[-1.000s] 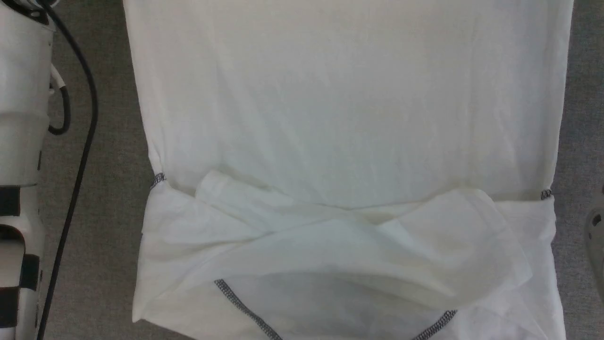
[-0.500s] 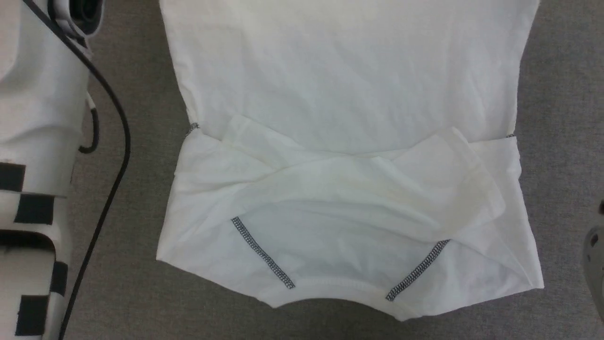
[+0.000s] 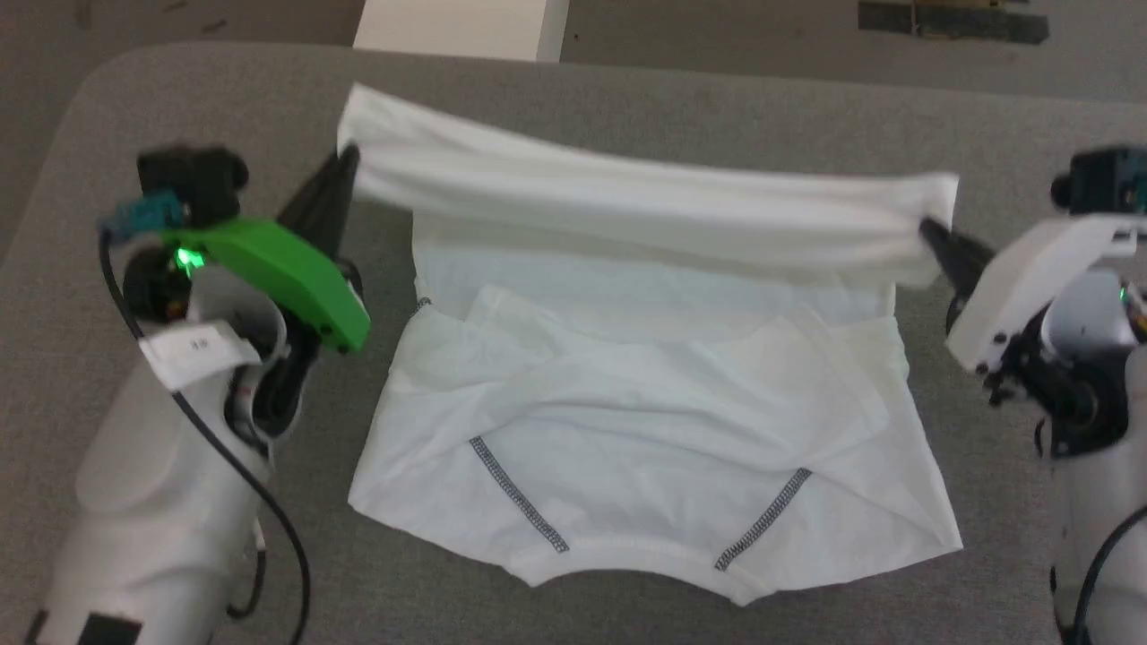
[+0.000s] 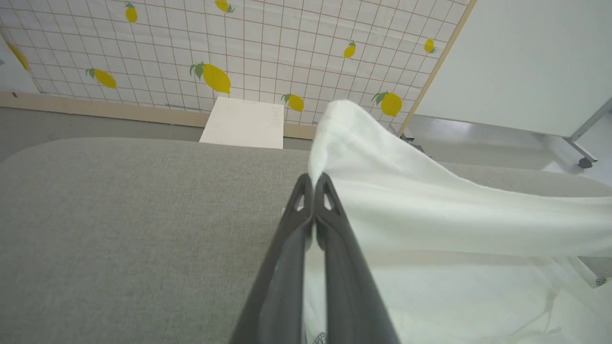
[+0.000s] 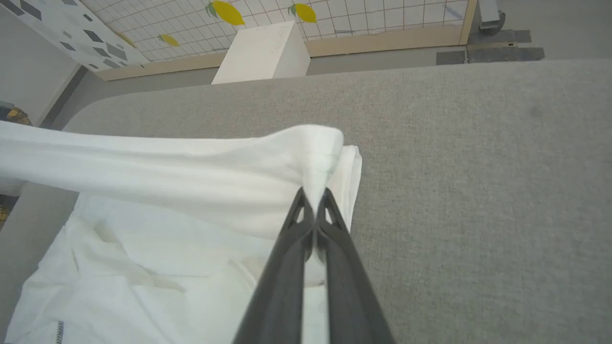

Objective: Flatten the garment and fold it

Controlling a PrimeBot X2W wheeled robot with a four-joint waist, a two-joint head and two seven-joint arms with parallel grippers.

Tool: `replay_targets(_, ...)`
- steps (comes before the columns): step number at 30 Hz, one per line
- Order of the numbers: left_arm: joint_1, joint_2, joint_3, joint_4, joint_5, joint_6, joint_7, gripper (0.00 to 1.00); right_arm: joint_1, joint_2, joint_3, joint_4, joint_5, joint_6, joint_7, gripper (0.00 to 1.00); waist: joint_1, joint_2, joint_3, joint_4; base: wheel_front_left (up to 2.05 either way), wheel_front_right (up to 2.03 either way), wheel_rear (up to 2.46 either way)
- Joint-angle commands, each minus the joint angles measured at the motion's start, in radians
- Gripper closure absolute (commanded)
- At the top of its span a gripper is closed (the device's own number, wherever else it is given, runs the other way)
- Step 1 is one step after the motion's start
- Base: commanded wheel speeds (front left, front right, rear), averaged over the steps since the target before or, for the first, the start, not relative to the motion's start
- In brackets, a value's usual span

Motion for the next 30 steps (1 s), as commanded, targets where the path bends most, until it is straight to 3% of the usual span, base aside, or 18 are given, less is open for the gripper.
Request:
replay_targets(1, 0.075, 0.001, 0.007, -0.034, -0.015, 0.022, -0.008, 1.0, 0.065, 0.017, -0.015, -0.025, 0.016, -0.002, -0.003, 1.0, 0.0001, 0.0, -0.118, -0.011, 0.0, 0.0, 0.0)
replay_targets(13, 0.545, -0.012, 0.039, -0.242, -0.12, 0.17, -0.01, 1.0, 0.427, 0.095, -0.068, -0.128, 0.036, -0.002, -0.01, 1.0, 0.0001, 0.0, -0.227, -0.011, 0.0, 0.0, 0.0)
replay_targets(24, 0.671, -0.017, -0.022, -0.215, -0.123, 0.241, 0.08, 1.0, 0.585, 0.111, -0.048, -0.093, -0.015, -0.002, 0.007, 1.0, 0.0001, 0.0, -0.259, -0.007, 0.0, 0.0, 0.0)
replay_targets(25, 0.671, -0.017, -0.024, -0.201, -0.123, 0.248, 0.088, 1.0, 0.591, 0.111, -0.045, -0.088, -0.023, -0.002, 0.007, 0.83, 0.0001, 0.0, -0.262, -0.01, 0.0, 0.0, 0.0)
replay_targets(26, 0.672, -0.018, -0.026, -0.19, -0.126, 0.254, 0.099, 0.57, 0.594, 0.111, -0.043, -0.087, -0.025, -0.002, 0.003, 0.49, 0.0001, 0.0, -0.262, -0.011, 0.0, 0.0, 0.0)
replay_targets(27, 0.672, -0.017, -0.028, -0.178, -0.128, 0.262, 0.112, 0.0, 0.598, 0.112, -0.043, -0.088, -0.025, -0.002, 0.0, 0.0, 0.0001, 0.0, -0.264, -0.015, 0.0, 0.0, 0.0)
replay_targets(30, 0.676, -0.002, -0.02, -0.158, -0.132, 0.292, 0.142, 0.0, 0.605, 0.112, -0.048, -0.111, -0.009, -0.002, -0.004, 0.0, 0.0001, 0.0, -0.269, -0.024, 0.0, 0.0, 0.0)
